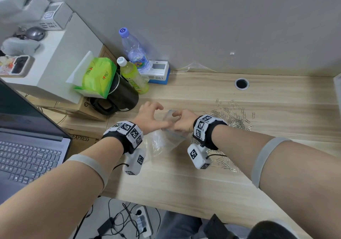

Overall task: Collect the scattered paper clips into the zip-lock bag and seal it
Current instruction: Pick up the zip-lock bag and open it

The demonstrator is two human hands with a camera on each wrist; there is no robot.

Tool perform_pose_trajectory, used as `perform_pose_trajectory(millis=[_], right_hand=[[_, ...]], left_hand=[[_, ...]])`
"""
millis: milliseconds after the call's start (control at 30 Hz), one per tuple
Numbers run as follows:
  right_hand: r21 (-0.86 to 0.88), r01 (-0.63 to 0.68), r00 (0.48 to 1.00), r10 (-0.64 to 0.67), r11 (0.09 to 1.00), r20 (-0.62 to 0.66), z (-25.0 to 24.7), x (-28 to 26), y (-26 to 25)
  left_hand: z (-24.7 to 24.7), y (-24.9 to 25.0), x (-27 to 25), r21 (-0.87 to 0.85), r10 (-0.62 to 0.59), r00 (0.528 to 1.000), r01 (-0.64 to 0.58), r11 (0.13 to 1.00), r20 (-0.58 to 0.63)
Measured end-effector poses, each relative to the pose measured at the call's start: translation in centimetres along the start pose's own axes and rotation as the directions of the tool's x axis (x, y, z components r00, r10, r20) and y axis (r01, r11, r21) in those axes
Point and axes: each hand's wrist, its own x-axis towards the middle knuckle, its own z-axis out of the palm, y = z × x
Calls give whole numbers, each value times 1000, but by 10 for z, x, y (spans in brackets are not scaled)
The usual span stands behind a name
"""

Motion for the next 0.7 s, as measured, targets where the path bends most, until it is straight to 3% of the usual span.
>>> perform_pose_trajectory(millis=[200,433,700], right_hand=[[90,-30,996,38,996,-85,-9,2,5],[241,-30,998,44,970,-54,-16,-1,-1],[238,-19,998,33,971,-55,-25,2,5]], left_hand=[[3,-12,-4,224,65,987,-97,970,147],[7,-23,3,494,38,994,-84,866,103],[2,-34,6,506,-21,998,-11,862,57]])
